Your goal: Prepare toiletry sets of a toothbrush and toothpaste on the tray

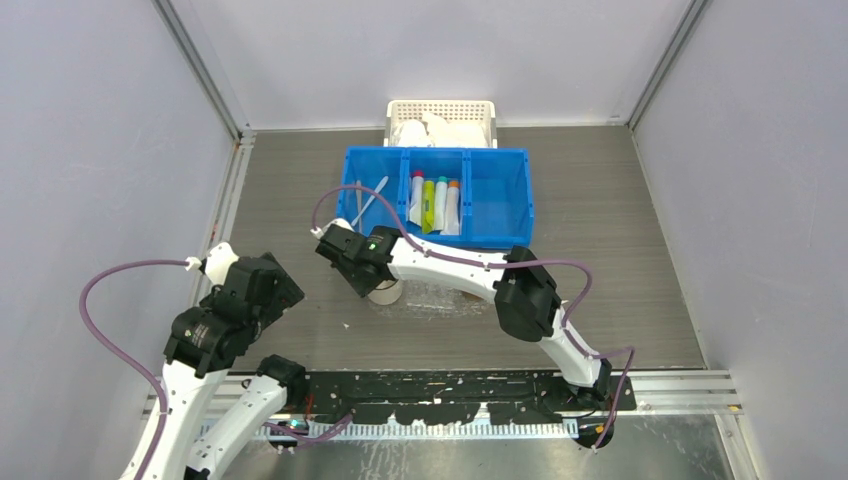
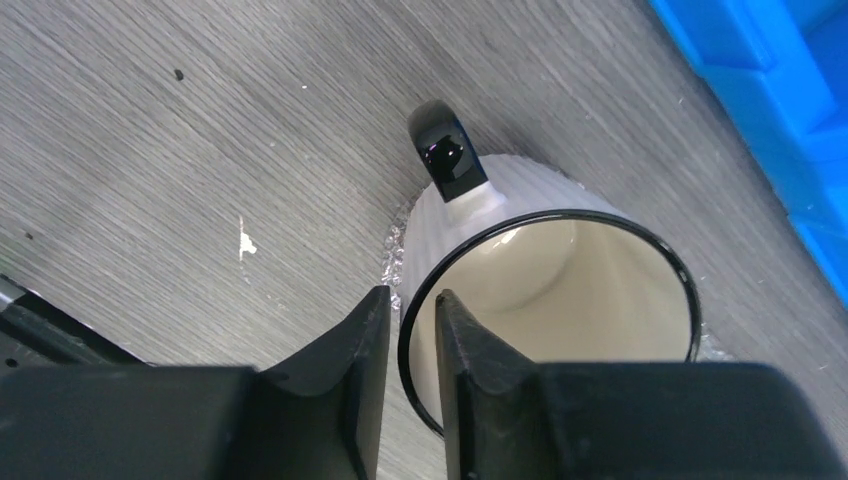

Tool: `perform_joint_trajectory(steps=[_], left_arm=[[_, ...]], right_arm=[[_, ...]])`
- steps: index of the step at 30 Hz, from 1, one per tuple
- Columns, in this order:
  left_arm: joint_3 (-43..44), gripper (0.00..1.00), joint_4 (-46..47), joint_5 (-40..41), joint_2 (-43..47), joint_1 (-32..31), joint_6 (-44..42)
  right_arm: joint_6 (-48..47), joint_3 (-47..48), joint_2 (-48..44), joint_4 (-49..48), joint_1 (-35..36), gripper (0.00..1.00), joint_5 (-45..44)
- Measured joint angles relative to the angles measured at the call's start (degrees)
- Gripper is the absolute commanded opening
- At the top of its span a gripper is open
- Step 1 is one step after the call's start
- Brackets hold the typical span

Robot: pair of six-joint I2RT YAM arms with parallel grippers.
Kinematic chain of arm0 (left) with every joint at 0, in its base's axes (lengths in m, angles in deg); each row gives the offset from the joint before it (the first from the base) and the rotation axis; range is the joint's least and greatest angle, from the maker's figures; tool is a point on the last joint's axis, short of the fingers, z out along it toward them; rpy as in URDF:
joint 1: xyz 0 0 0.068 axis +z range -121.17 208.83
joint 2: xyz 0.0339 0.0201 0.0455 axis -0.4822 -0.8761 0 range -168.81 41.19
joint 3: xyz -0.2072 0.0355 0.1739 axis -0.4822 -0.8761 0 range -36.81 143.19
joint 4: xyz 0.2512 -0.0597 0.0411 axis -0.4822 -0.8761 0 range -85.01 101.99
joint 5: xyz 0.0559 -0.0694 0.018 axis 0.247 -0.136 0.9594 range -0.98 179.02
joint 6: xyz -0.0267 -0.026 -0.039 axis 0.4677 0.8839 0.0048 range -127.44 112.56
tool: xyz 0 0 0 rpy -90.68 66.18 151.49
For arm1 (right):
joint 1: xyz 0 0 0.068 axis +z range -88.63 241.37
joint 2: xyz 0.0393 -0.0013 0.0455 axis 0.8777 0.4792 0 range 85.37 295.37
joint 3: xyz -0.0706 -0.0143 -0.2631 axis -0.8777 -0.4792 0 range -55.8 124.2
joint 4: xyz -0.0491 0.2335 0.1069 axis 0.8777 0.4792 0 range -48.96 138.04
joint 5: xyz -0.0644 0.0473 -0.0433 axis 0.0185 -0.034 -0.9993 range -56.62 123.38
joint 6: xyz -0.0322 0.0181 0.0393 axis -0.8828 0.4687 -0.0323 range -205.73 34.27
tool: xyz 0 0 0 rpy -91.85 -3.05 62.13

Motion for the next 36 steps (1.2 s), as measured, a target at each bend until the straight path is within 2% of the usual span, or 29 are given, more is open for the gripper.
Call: perform_joint_trajectory(steps=[3, 6, 11, 16, 22, 25, 28, 31, 34, 36], left_arm=[[0.0, 1.0, 0.0, 0.0, 0.0, 0.0, 0.0], [0.0, 1.0, 0.0, 0.0, 0.0, 0.0, 0.0], [0.04, 1.0, 0.0, -0.02, 0.0, 0.0, -0.04], [0.76, 1.0, 0.96, -0.44, 0.04, 0.0, -2.51], [2.21, 1.0, 5.31, -2.21, -1.4, 0.0, -7.48], [4.46, 1.0, 9.2, -4.22, -5.66, 0.0, -10.88], [6.08, 1.0, 13.6, -7.39, -12.13, 0.02, -14.58], [9.75, 1.0, 17.0, -10.78, -23.06, 0.04, -18.1], [15.08, 1.0, 19.98, -12.72, -34.69, 0.04, -21.0], [18.71, 1.0, 21.79, -13.66, -42.64, 0.04, -23.08]], right_arm=[[0.07, 0.0, 0.0, -0.35, 0.0, 0.5, -0.04], [0.0, -0.04, 0.0, -0.44, 0.0, 0.58, -0.07], [0.04, -0.81, -0.28, -0.39, 0.11, 0.64, -0.44], [0.02, -1.09, -2.4, -0.28, 0.72, 0.69, -1.01], [-0.15, 0.02, -10.34, -0.04, 1.01, 0.71, -2.51], [0.07, -0.24, -17.03, -1.01, 0.15, 0.62, -3.98], [1.92, -3.96, -24.17, -3.96, -4.42, 0.51, -2.54], [5.31, -9.46, -28.79, -7.13, -16.26, 0.5, 1.11], [7.39, -11.61, -26.12, -8.72, -26.29, 0.5, 2.93], [8.0, -11.69, -21.97, -8.74, -29.51, 0.5, 4.2]])
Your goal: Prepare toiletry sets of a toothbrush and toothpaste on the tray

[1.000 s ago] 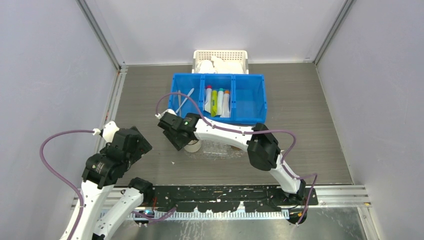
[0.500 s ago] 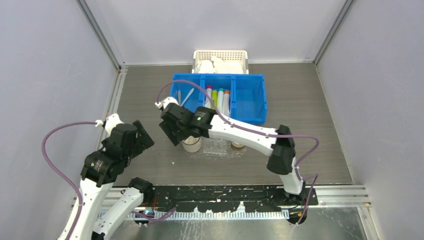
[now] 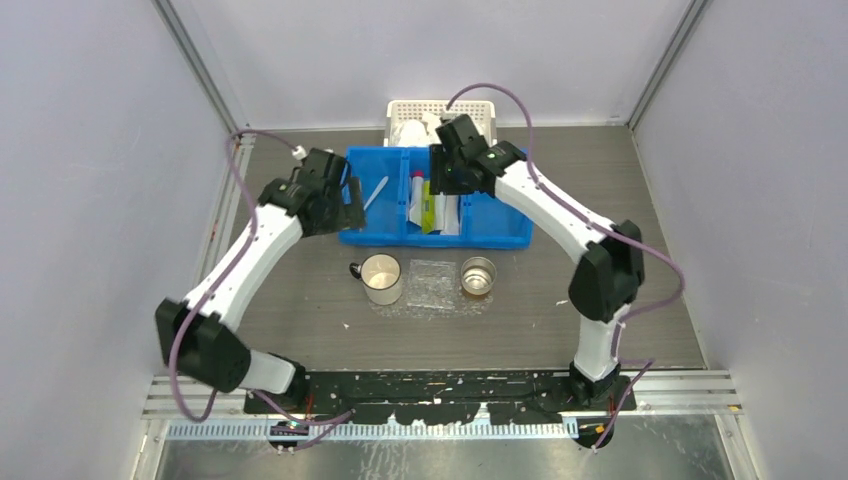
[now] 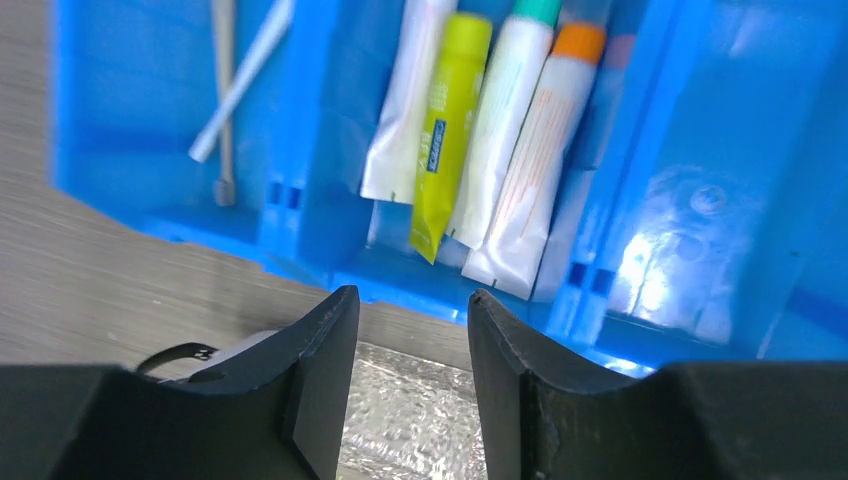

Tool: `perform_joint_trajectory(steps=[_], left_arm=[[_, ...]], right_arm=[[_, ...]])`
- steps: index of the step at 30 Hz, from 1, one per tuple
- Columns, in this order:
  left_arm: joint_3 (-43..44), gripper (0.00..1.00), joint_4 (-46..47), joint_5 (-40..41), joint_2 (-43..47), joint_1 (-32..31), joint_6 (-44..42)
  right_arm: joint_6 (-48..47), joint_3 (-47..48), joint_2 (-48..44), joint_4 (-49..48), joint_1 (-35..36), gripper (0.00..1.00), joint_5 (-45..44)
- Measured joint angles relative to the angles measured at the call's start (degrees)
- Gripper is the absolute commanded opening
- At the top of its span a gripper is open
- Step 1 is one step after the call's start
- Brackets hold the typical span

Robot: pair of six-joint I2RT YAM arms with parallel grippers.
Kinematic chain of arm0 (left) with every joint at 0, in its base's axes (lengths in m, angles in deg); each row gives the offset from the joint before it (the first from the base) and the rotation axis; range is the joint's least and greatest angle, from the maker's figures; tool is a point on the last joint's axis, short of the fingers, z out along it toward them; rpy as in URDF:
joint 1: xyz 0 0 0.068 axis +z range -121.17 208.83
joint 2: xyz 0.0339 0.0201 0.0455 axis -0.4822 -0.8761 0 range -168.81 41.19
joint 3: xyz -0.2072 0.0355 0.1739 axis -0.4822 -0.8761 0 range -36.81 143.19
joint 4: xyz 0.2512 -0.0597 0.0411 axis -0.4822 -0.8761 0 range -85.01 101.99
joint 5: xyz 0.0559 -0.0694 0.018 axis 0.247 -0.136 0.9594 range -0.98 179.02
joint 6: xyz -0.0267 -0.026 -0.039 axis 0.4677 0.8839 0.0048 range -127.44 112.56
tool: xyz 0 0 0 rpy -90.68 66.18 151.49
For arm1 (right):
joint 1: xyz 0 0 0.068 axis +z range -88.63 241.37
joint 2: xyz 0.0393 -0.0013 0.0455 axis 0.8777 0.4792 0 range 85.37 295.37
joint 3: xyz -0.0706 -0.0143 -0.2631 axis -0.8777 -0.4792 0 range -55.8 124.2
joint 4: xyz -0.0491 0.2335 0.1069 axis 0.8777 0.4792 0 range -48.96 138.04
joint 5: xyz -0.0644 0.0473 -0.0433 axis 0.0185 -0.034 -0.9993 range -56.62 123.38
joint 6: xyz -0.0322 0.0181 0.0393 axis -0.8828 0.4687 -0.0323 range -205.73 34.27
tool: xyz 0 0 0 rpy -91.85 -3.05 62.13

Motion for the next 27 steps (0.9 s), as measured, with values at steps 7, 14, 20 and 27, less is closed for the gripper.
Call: perform_joint_trajectory(steps=[7, 14, 20, 27], left_arm=[[10.49, 0.99, 1.16, -0.74, -14.84, 0.5, -4.61], [12.92, 0.97, 1.9, -1.73, -19.76, 1.86, -5.92], [11.96, 0.97, 3.45, -2.38, -19.8, 2.08, -6.32], [10.54, 0.96, 4.07, -3.17, -19.8, 2.21, -6.32]], right_arm=[[1.05, 0.02, 12.81, 0.09, -0.61, 0.5, 5.64], [2.23, -0.46, 15.3, -0.66, -0.79, 0.48, 8.41], [3.76, -6.1, 15.02, -3.56, -0.87, 0.41, 8.7], [6.34, -9.64, 15.04, -7.82, -1.01, 0.37, 8.83]])
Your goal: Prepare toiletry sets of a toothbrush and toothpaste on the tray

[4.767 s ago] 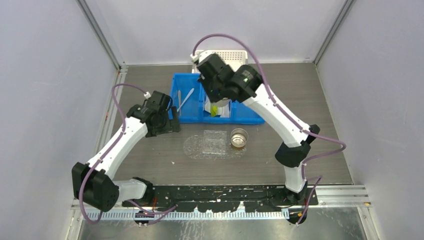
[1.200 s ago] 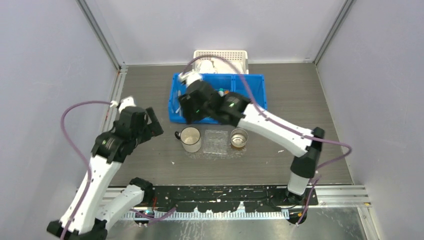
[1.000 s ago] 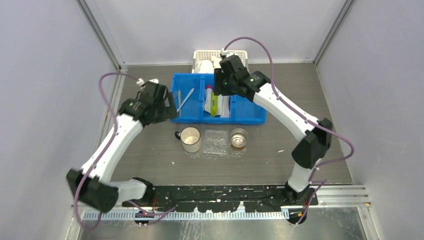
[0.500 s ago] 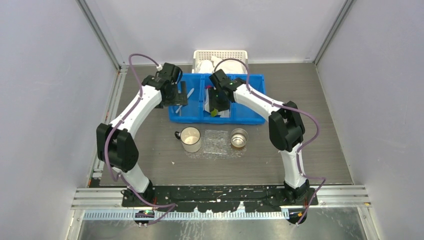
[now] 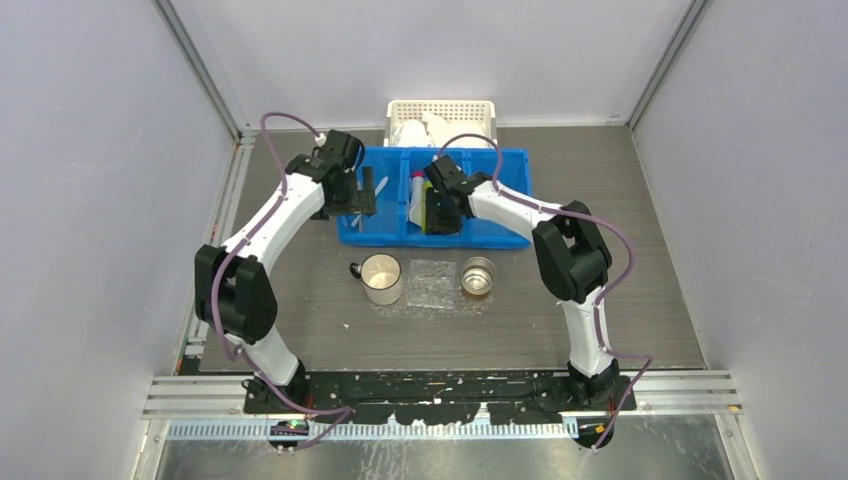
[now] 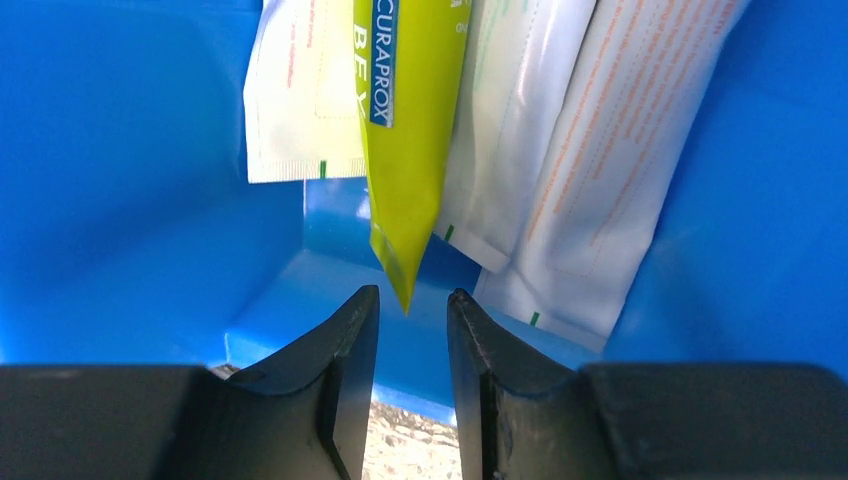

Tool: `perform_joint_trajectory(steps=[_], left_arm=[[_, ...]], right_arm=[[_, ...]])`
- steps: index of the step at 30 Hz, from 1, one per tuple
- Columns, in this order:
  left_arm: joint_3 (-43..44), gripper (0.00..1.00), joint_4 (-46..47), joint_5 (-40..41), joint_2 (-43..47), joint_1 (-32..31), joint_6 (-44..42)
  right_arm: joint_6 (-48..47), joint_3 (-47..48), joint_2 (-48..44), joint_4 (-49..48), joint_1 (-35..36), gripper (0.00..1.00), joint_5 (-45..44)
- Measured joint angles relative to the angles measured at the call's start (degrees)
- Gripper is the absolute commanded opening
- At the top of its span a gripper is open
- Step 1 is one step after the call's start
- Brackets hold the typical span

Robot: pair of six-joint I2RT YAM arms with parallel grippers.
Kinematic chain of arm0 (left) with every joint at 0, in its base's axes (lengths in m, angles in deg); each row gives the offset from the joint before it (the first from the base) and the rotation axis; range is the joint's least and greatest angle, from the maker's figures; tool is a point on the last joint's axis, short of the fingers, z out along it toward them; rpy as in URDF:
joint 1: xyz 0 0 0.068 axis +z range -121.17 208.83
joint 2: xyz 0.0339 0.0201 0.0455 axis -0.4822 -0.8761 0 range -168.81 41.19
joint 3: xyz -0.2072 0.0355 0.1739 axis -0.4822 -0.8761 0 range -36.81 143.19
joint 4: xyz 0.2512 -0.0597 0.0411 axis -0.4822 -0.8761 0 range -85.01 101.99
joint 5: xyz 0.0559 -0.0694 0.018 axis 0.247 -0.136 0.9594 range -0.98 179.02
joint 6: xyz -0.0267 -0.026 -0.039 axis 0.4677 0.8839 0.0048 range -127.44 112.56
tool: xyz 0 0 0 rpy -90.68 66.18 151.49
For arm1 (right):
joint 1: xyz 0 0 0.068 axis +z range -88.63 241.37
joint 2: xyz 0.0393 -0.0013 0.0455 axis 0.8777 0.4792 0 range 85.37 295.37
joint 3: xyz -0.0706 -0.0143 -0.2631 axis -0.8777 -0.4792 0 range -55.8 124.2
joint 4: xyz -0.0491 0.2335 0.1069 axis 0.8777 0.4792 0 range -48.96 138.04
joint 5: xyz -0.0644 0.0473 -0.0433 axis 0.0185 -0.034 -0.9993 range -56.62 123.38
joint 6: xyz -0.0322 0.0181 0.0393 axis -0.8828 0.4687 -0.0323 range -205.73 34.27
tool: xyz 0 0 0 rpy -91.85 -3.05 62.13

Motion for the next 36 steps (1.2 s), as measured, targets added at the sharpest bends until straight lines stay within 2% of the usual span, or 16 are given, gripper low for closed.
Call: perform_joint_trajectory(steps=[4, 10, 15, 20, 24, 33, 34, 36], left_arm=[[-0.83, 0.96, 0.5, -0.33, 0.04, 0.24, -0.02], [-1.73, 0.96, 0.83, -0.83, 0.07, 0.42, -0.13], [-1.88, 0.95, 0.92, -1.27, 0.2, 0.46, -0.17], [-2.4, 0.94, 1.11, -1.68, 0.63, 0.48, -0.15], [-2.43, 0.93, 1.6, -2.25, 0.66, 0.52, -0.11], [-2.84, 0.92, 2.05, -3.37, 0.72, 0.52, 0.09], [-3.06, 0.92, 2.12, -3.43, 0.74, 0.52, 0.15], [-3.43, 0.92, 2.12, -3.67, 0.76, 0.52, 0.28]], right_arm=[[1.6, -2.29, 0.0, -4.15, 0.0, 0.37, -0.07], [3.69, -4.46, 0.0, -8.57, -0.04, 0.18, -0.46], [4.33, -8.24, -1.79, -12.79, -0.04, 0.16, -2.54], [2.67, -11.28, -8.66, -10.84, 0.07, 0.17, -5.95], [-0.46, -9.75, -14.99, -7.34, 0.07, 0.17, -8.24], [-5.22, -5.22, -17.51, -0.66, 0.07, 0.16, -9.25], [-5.55, -5.25, -17.51, 0.26, 0.07, 0.21, -9.25], [-6.03, -5.25, -17.51, 1.05, 0.07, 0.37, -9.2]])
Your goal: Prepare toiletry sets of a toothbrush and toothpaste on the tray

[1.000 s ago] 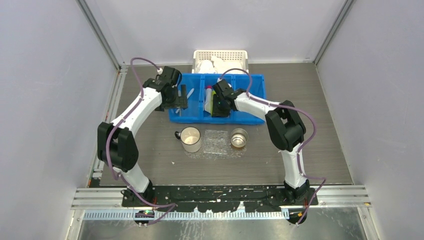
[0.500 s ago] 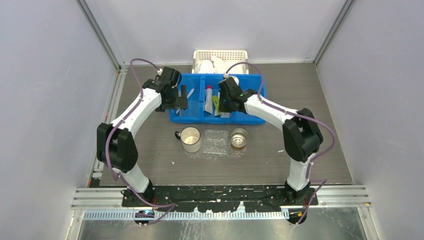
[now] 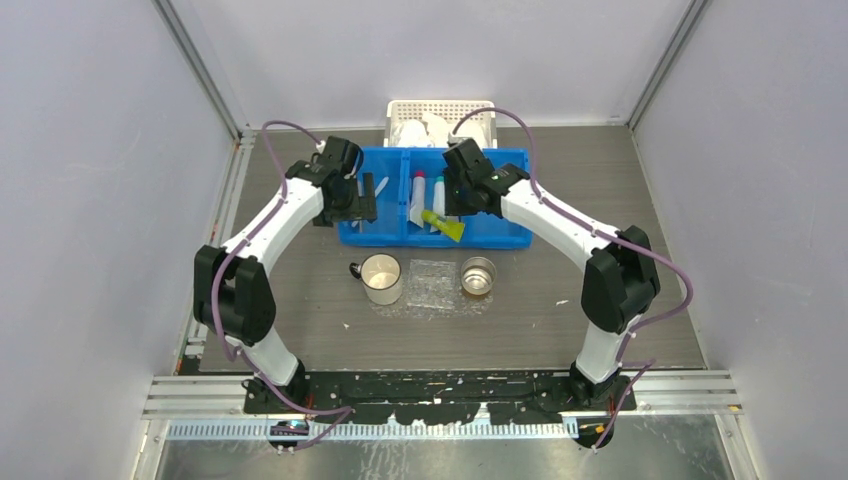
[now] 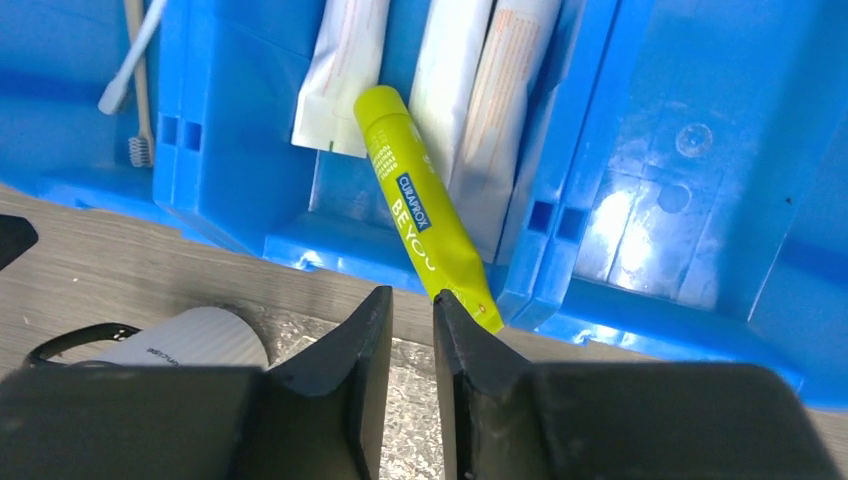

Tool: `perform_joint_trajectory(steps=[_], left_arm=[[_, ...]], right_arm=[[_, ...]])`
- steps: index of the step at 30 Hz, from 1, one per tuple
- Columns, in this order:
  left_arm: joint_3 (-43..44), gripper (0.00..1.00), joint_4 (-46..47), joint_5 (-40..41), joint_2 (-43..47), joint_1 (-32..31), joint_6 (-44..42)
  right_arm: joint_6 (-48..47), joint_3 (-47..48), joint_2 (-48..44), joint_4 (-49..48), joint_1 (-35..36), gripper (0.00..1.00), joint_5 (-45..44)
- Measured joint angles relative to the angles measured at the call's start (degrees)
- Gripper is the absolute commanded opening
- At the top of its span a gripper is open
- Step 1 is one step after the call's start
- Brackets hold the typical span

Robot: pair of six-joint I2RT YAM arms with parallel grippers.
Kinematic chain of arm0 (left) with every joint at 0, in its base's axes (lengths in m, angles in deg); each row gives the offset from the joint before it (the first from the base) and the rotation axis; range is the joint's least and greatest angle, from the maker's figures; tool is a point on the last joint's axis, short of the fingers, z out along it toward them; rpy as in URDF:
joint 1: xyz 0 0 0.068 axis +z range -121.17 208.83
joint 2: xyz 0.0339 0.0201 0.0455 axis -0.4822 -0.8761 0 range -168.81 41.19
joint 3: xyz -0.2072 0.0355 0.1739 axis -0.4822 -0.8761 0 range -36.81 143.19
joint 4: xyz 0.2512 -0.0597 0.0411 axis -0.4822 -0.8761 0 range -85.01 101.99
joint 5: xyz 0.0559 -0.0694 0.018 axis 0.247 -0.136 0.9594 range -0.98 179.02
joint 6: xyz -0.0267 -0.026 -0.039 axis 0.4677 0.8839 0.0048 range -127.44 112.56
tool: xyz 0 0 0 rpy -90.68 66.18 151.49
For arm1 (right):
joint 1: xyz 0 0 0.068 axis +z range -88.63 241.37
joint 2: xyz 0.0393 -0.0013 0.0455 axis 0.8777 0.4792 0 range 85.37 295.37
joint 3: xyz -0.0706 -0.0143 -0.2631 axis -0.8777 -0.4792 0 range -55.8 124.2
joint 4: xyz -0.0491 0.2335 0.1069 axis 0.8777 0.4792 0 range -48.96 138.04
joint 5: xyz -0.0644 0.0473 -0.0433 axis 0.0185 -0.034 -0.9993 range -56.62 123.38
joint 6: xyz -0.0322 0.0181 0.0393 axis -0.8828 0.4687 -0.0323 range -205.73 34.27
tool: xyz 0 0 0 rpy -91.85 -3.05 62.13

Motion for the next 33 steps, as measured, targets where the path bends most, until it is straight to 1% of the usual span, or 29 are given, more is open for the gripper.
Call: perform_joint_trajectory(steps=[2, 3, 4, 5, 8, 11, 14, 17, 19, 24, 30, 32, 33], left_arm=[[-0.31, 0.92, 0.02, -0.13, 0.0, 0.02, 0.02], [-0.42, 0.92, 0.04, -0.15, 0.02, 0.02, 0.02], [-0.63, 0.92, 0.07, -0.15, 0.09, 0.04, 0.02], [-0.79, 0.92, 0.09, -0.13, 0.17, 0.07, 0.02], [-1.25, 0.92, 0.28, -0.15, 0.42, 0.09, 0.0], [-1.27, 0.91, 0.61, -0.42, 0.48, 0.09, 0.02], [-1.29, 0.91, 0.98, -0.66, 0.48, 0.09, 0.02], [-1.29, 0.91, 1.22, -0.83, 0.5, 0.09, 0.02], [-1.29, 0.91, 1.29, -0.94, 0.5, 0.09, 0.02], [-1.29, 0.91, 1.29, -1.03, 0.52, 0.09, 0.02], [-1.51, 0.92, 1.27, -1.03, 0.52, 0.09, 0.02], [-1.51, 0.94, 1.29, -1.01, 0.52, 0.09, 0.02], [-1.51, 0.98, 1.29, -1.01, 0.55, 0.09, 0.02]], right_arm=[[-0.61, 0.0, 0.26, 0.92, 0.0, 0.47, -0.04], [-0.74, 0.0, 0.31, 1.25, 0.0, 0.5, -0.13], [-0.94, -0.09, 0.42, 1.62, 0.0, 0.51, -0.24], [-1.03, -0.79, 0.24, 0.96, 0.0, 0.5, -0.33], [-0.39, -5.77, -2.16, -0.76, 0.0, 0.43, -0.57], [1.44, -12.98, -6.8, -2.45, 0.02, 0.43, -1.01], [3.93, -21.51, -14.03, -5.99, 0.02, 0.43, -2.64], [5.64, -27.21, -20.28, -9.31, 0.02, 0.41, -3.98], [6.34, -29.11, -22.25, -11.85, 0.02, 0.4, -4.42], [7.78, -33.55, -23.06, -20.22, 0.02, 0.4, -4.22], [9.75, -36.35, -22.69, -25.22, 0.02, 0.39, -3.13], [10.38, -36.72, -22.32, -27.26, 0.02, 0.39, -2.69], [10.62, -36.76, -21.99, -28.02, 0.02, 0.39, -2.49]])
